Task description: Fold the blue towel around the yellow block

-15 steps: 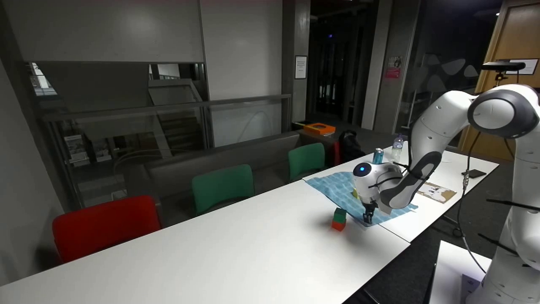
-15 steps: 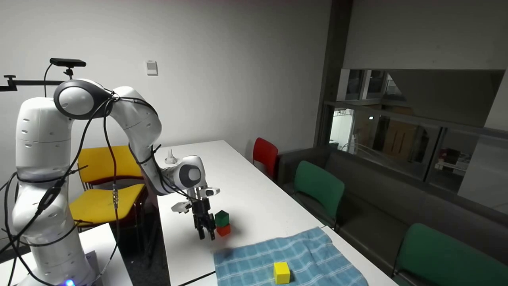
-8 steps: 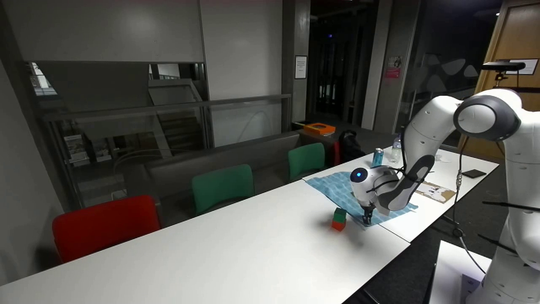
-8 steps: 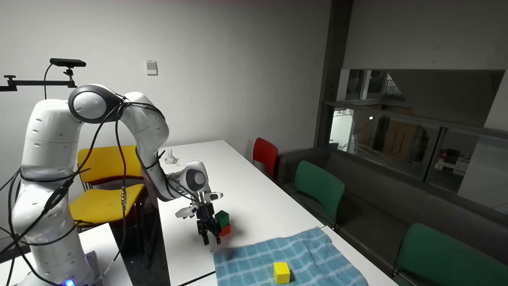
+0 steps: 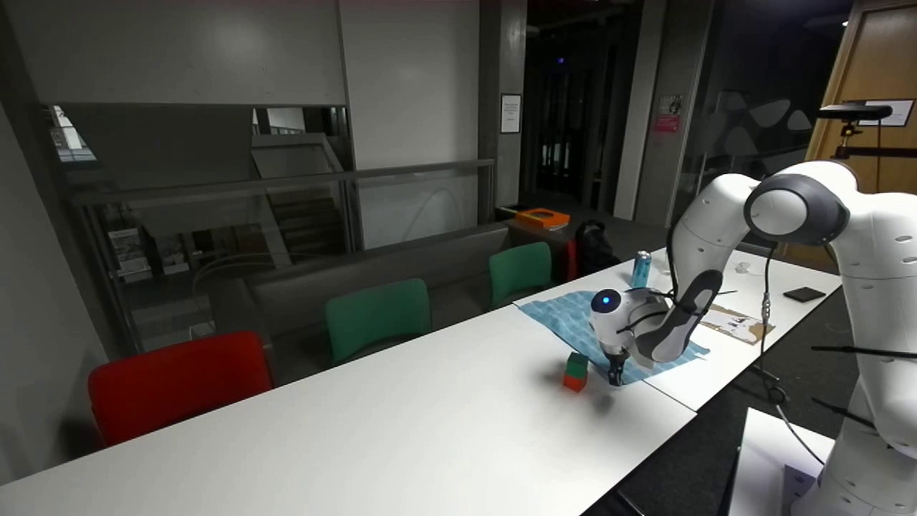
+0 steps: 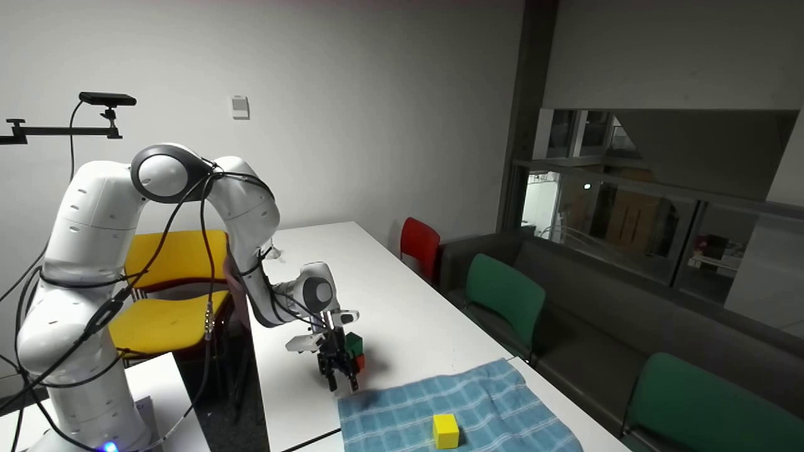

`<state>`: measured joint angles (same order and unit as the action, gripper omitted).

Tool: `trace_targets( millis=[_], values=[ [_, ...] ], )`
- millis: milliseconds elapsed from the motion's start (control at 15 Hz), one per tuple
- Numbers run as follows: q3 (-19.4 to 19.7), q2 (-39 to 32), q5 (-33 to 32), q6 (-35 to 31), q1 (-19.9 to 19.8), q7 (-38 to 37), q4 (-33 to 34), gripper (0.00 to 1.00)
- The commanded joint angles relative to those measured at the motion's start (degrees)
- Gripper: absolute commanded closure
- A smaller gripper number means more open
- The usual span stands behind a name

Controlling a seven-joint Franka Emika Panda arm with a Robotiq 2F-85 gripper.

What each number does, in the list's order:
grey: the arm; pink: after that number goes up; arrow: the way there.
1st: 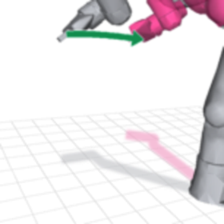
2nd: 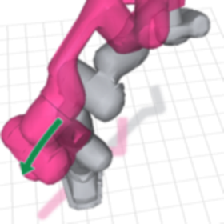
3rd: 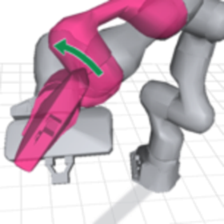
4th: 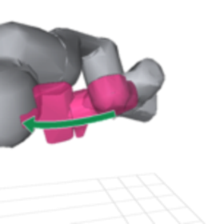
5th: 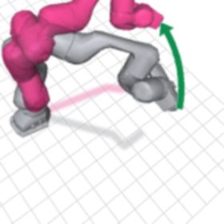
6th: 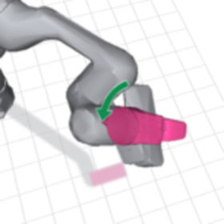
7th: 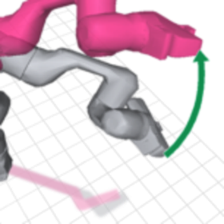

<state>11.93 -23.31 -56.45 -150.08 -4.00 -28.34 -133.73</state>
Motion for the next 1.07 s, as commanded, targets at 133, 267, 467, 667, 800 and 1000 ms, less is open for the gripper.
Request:
trace_targets(
  millis=[133,267,467,667,800,1000],
  values=[
    [0.27,-3.28,0.72,-0.76,-0.19,1.70,2.62,0.00],
    [0.41,-4.01,0.35,-0.48,0.15,1.49,3.23,0.00],
    [0.50,-4.46,0.23,-0.26,0.41,1.43,3.84,0.00],
    [0.70,-4.60,0.11,0.26,0.55,1.36,4.34,0.00],
    [1.00,-4.64,-0.09,0.35,0.43,1.41,4.54,0.00],
    [1.72,-4.87,-0.58,0.61,0.27,1.43,4.63,0.00]
  ],
)
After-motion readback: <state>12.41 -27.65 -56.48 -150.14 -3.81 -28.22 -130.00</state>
